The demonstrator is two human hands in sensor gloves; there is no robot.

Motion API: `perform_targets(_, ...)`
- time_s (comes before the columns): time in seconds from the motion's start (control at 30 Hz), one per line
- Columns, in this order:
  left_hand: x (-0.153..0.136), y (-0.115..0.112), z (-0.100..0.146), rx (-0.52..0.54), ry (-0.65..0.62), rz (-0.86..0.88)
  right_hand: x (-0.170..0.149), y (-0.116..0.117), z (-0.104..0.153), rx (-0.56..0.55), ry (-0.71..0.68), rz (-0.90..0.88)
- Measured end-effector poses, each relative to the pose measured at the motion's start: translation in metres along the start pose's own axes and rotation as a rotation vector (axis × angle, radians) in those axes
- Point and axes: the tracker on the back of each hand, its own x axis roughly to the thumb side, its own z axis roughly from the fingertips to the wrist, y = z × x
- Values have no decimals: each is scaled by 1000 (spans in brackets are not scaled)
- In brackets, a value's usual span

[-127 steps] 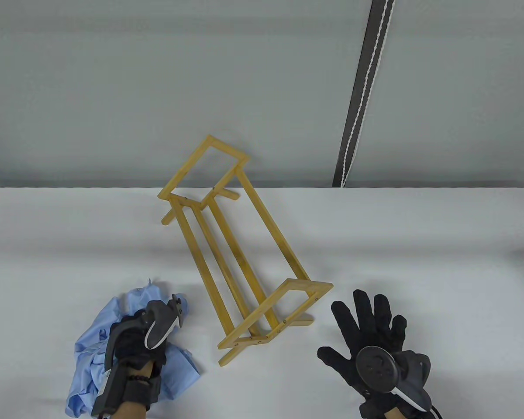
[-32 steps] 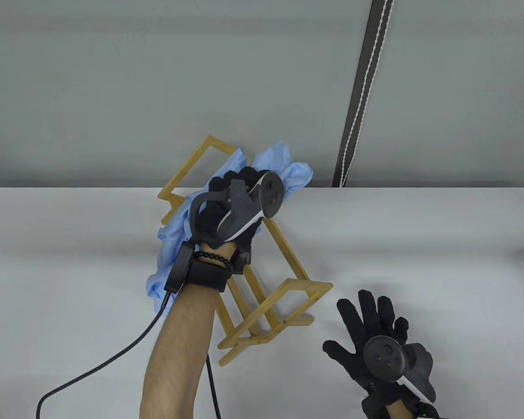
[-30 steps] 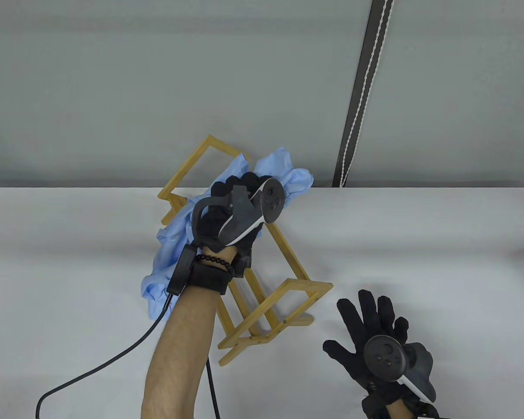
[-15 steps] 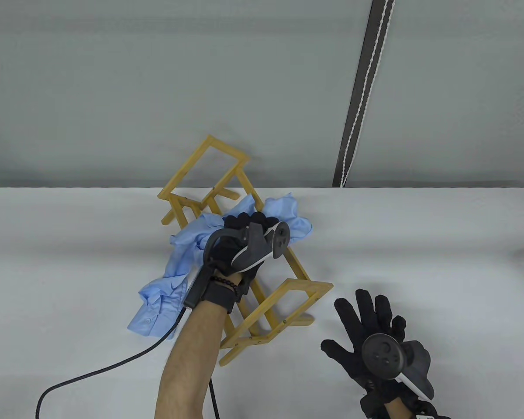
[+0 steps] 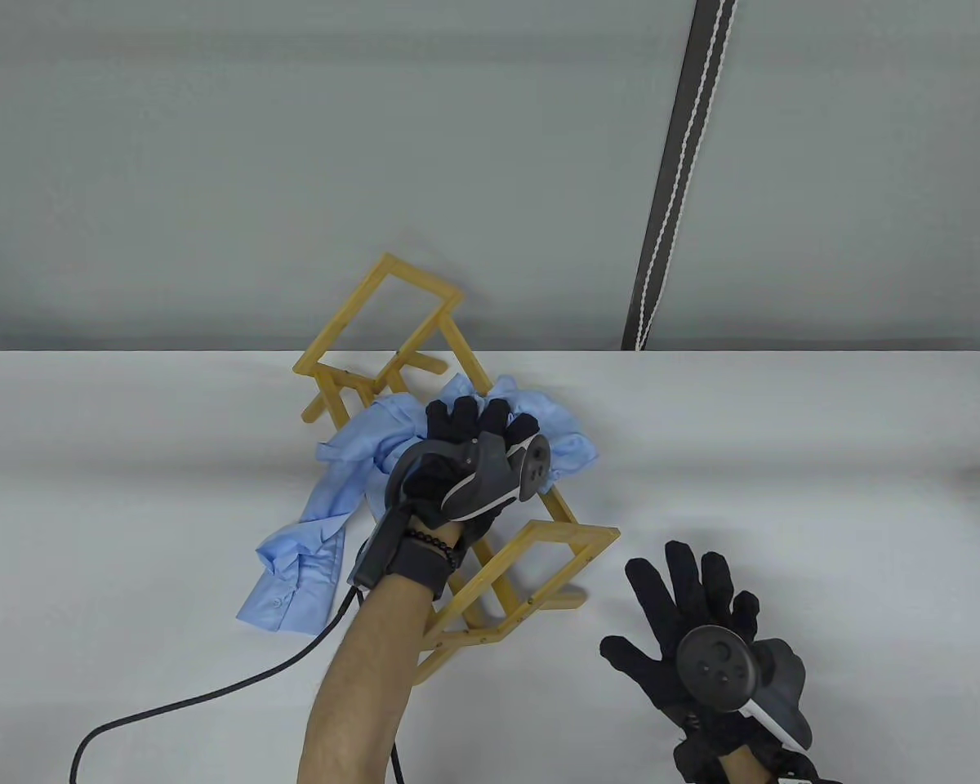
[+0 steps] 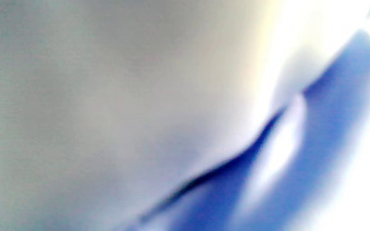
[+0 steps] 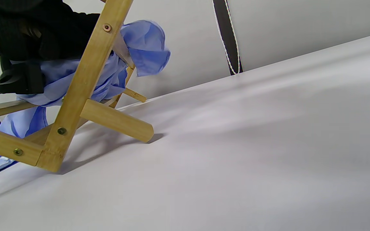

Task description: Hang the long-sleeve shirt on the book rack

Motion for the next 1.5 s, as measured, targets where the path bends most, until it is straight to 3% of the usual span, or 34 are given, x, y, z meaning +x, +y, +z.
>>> perform_targets(0.5, -40, 29, 42, 62, 49, -17, 4, 1, 1, -12, -9, 24)
perform_targets(1.03, -77, 16, 109, 43, 152, 78, 14, 4, 5, -42, -21, 129)
perform_targets(1.5, -86, 5, 160, 46, 195, 155, 17, 8, 6, -49, -14, 189)
